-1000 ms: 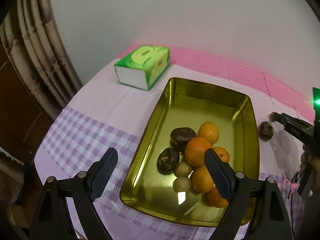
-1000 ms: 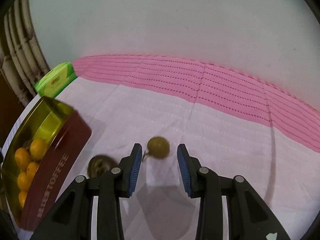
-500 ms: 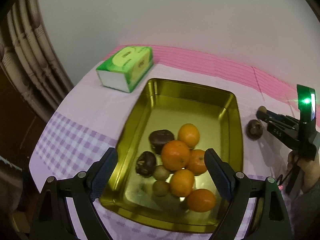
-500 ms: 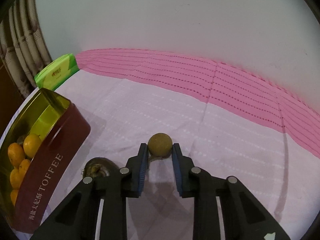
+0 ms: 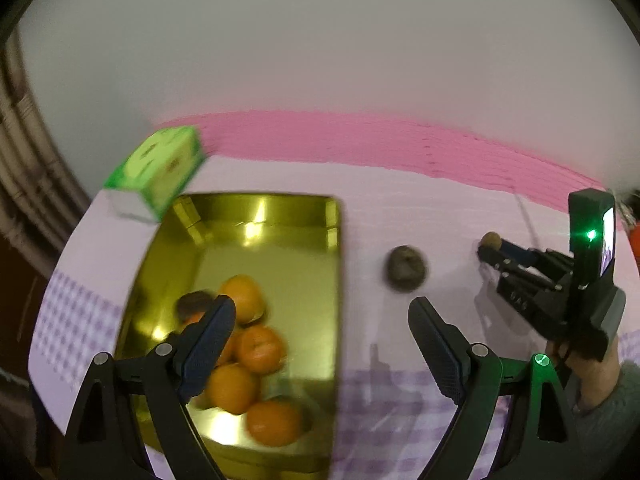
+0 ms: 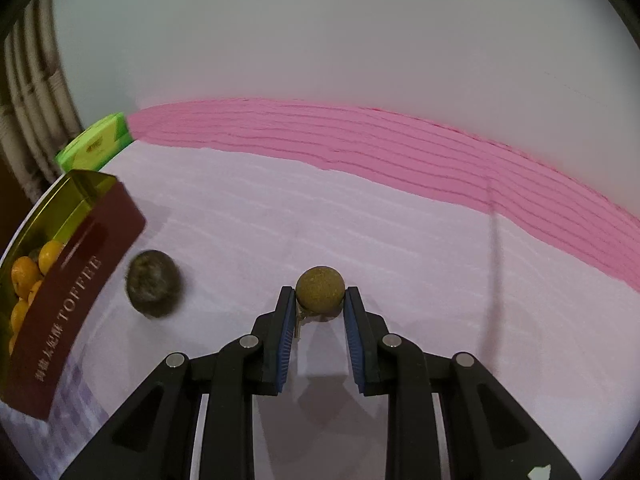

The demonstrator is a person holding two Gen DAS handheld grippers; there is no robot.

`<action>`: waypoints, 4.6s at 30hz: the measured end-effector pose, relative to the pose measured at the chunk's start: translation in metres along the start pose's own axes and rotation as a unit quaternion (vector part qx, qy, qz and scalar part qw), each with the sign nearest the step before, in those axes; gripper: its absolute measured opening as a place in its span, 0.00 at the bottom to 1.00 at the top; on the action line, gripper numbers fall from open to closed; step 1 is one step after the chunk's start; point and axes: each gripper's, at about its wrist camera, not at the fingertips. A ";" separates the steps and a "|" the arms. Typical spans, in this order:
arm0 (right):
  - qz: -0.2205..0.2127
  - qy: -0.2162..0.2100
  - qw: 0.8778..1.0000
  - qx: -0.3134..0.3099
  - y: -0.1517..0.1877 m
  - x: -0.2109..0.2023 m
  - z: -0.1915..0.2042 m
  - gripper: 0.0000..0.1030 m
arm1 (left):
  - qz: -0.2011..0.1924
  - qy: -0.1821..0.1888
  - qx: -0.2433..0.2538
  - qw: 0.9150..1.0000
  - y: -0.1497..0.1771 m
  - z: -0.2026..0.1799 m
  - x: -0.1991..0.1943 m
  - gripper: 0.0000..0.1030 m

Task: Organize fruits
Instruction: 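Grasp the dark brown round fruit on the cloth with the left gripper, then carry the brown fruit over the gold tray with the left gripper, then lower the brown fruit into the tray and open the left gripper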

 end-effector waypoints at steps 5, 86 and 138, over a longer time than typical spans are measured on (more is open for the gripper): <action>0.006 0.021 1.000 0.015 0.014 -0.009 -0.025 0.22 | 0.008 0.025 0.016 1.000 -0.009 -0.026 0.017 0.86; 0.011 0.043 0.999 0.011 0.024 -0.012 -0.028 0.24 | 0.034 -0.014 -0.028 0.999 0.003 0.040 0.015 0.43; 0.010 0.045 0.999 0.009 0.025 -0.012 -0.028 0.24 | 0.066 -0.046 -0.047 0.996 0.037 0.089 0.019 0.52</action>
Point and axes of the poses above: each gripper's, at about its wrist camera, not at the fingertips, and x roughly the way its jaws point, z to its left, y to its underside, and after that the axes turned 7 degrees about y, right-handed
